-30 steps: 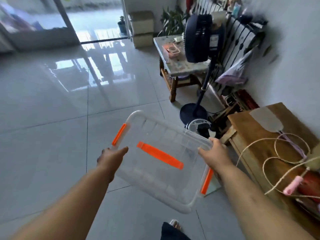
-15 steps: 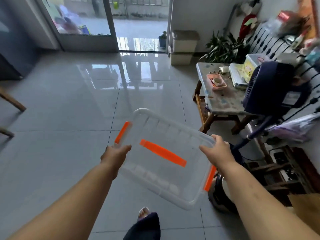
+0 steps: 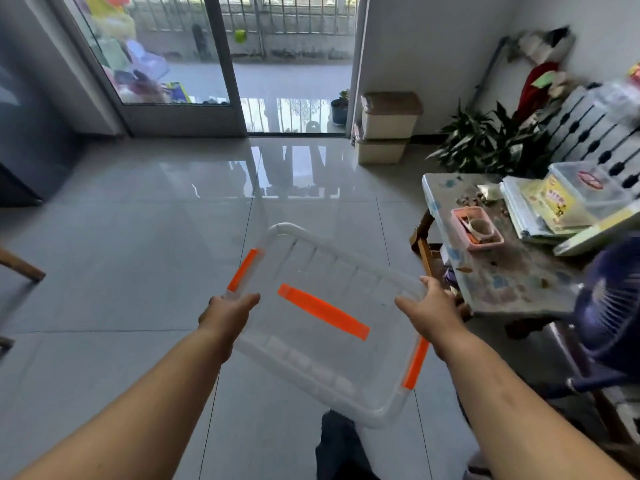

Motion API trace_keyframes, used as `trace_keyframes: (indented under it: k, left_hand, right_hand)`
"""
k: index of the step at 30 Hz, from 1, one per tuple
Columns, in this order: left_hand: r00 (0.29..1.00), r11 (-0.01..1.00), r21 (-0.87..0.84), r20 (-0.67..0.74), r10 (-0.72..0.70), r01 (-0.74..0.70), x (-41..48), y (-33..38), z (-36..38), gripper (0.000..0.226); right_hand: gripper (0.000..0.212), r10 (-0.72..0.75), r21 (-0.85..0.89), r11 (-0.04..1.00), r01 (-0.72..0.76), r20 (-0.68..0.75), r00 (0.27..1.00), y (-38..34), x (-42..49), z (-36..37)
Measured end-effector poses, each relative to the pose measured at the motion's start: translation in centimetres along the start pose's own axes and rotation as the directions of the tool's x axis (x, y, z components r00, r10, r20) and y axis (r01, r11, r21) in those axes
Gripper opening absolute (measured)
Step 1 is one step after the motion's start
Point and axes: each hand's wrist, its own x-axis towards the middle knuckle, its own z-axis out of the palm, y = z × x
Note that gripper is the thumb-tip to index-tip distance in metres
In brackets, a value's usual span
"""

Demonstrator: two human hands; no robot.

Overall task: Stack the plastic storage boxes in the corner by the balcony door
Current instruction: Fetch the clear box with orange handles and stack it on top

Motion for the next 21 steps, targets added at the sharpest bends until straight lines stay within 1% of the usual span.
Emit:
trace_keyframes:
  k: [2,4,6,11,15,18,21]
  left_hand:
    - [1.000,1.000,-0.028,-0.014,-0.003,0.003,3.9,3.2,0.6,0.087]
    - [0.999,0.999,-0.044,-0.045,-0.013,0.011,8.1,7.1,1.2,0.085]
    - [0.999,0.999,-0.048,-0.050,0.001,-0.003,10.8,10.0,1.5,0.082]
    - [0.997,0.997,-0.074,-0.083,-0.006,0.000,18.7,17.9,1.8,0.088]
    - [0.998,0.996,-0.087,-0.065,-0.010,0.004,26.0,24.2,2.2,0.091]
    - [1.000,0.997,-0.072,-0.005,-0.005,0.005,32.9,30.1,2.9,0.089]
    - [0.999,0.999,-0.020,0.012,0.034,-0.034,38.1,36.2,4.1,0.087]
  right_hand:
    - [0.073,-0.031,0.002,1.000,0.031,-0.009,0.999,-3.1,4.8,0.4]
    - [0.074,-0.033,-0.017,0.999,0.033,-0.014,0.999,-6.6,10.3,0.6]
    - [0.075,-0.058,-0.036,0.998,0.057,-0.014,0.998,-9.5,13.8,0.6]
    - [0.075,-0.065,-0.058,0.996,0.065,-0.005,0.998,-17.0,23.8,1.4]
    - [0.074,-0.065,-0.057,0.996,0.064,-0.019,0.998,-22.1,31.5,2.5]
    - [0.074,-0.032,-0.047,0.999,0.028,-0.085,0.996,-26.0,38.1,3.1]
    - [0.072,0.006,-0.029,1.000,-0.009,-0.123,0.992,-29.1,43.6,2.7]
